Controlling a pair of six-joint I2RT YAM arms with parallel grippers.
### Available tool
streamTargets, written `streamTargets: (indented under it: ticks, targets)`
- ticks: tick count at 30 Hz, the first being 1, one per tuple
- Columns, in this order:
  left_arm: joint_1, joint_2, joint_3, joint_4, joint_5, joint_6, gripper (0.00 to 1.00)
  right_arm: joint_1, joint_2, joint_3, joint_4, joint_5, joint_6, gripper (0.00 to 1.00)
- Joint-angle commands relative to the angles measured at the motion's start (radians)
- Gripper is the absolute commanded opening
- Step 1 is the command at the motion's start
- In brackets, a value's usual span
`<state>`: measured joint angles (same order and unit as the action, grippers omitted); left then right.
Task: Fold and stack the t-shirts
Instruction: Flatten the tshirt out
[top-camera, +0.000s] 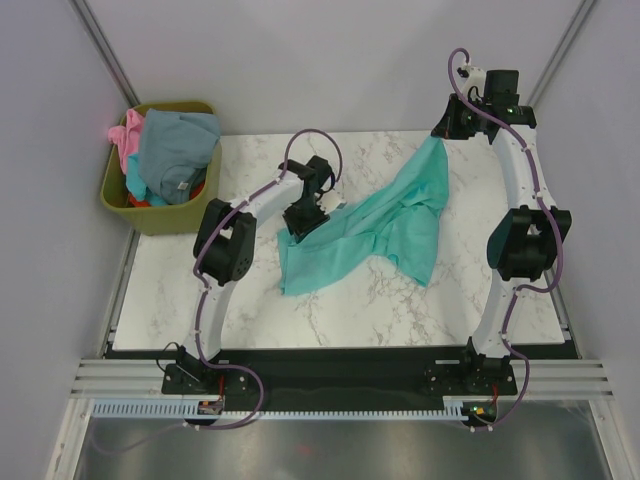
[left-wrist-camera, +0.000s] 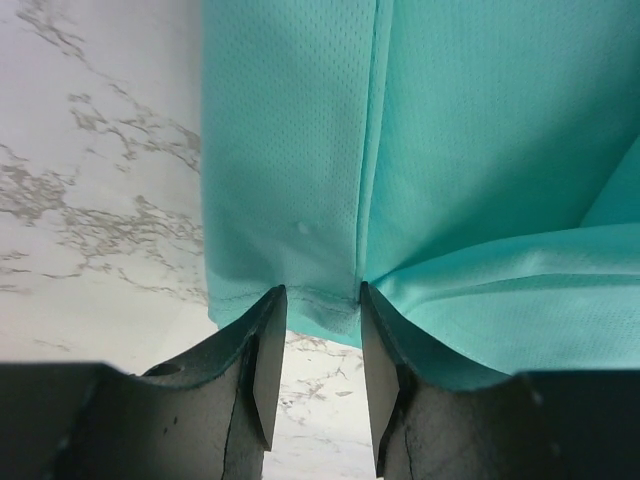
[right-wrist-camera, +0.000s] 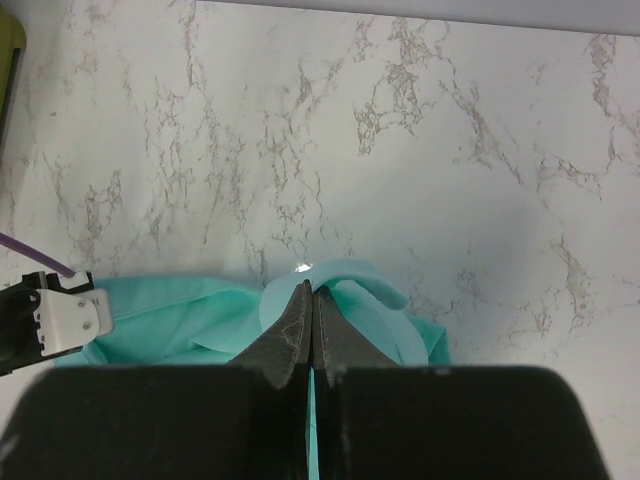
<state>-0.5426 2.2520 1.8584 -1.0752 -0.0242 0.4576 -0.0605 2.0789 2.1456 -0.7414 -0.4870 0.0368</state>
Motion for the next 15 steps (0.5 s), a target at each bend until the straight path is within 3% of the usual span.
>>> streamTargets:
  ticks: [1,15]
  targets:
    - [0.004,0.015,0.067,-0.028,0.009,0.010,0.43,0.005,-0.003,0.017,0.022,0.011,-0.011,0.00]
    - [0.004,-0.017,-0.002,-0.038,0.015,0.007,0.38,0.005,-0.002,0.017,0.020,0.011,-0.011,0.00]
